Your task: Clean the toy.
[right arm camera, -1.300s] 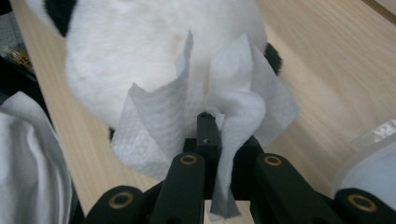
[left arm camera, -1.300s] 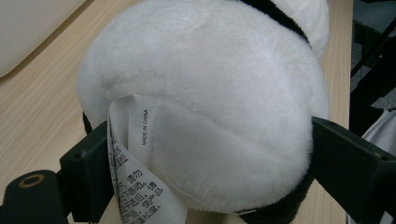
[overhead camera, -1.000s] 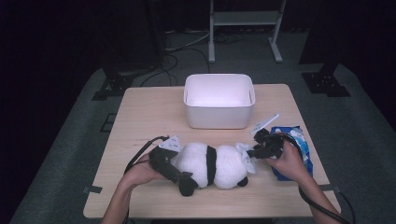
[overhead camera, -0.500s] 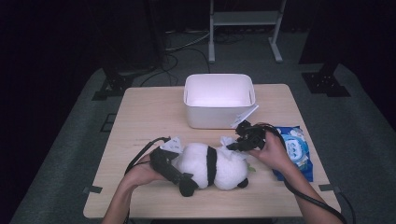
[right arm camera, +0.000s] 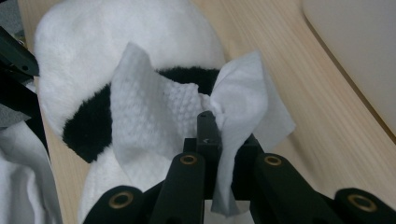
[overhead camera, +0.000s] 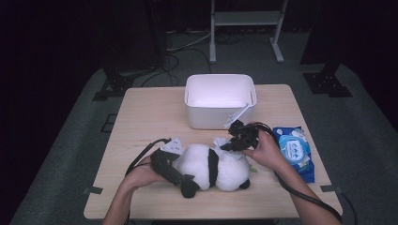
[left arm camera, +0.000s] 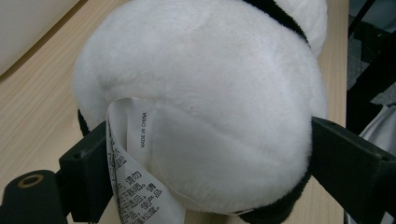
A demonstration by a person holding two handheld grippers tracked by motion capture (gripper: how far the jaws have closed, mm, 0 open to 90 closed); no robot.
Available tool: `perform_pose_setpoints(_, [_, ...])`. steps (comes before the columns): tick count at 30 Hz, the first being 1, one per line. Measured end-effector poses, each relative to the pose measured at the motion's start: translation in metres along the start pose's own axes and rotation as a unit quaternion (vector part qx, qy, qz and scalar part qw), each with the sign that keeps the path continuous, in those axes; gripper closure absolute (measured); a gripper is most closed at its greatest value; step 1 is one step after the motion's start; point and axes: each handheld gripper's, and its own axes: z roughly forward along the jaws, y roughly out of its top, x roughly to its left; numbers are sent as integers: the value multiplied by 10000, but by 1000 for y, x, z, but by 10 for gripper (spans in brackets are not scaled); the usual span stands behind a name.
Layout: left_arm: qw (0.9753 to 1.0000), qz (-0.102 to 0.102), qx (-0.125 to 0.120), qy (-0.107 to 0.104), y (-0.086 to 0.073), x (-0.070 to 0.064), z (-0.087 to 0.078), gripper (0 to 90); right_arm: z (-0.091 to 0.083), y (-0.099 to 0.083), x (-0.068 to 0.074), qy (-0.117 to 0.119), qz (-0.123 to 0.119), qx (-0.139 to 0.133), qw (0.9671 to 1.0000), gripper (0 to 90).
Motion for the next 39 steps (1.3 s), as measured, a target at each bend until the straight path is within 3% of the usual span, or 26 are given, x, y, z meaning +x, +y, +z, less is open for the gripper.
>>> perform_pose_setpoints(2, [10000, 7, -1, -16, 1, 0, 1, 93, -2, -4, -1, 8, 112, -25, 9999, 849])
perform_pose_setpoints(8, [9999, -74, -5, -88, 1, 0, 4, 93, -10, -17, -3, -24, 127, -103, 9999, 848])
perform_pose_setpoints(17, [9999, -34, 3, -107, 1, 0, 4, 93, -23, -30, -6, -153, 253, -101, 9995, 847])
perform_pose_setpoints(20, [9999, -47, 2, -106, 1, 0, 4, 95, -20, -24, 0, -133, 153, -109, 9997, 847])
perform_pose_setpoints(27, [9999, -67, -43, -129, 1, 0, 4, 95, -5, 1, 22, -6, -340, -17, 9994, 847])
perform_pose_setpoints(39, [9998, -90, -62, -167, 0, 1, 4, 95, 15, 42, 46, 198, -795, -56, 9966, 847])
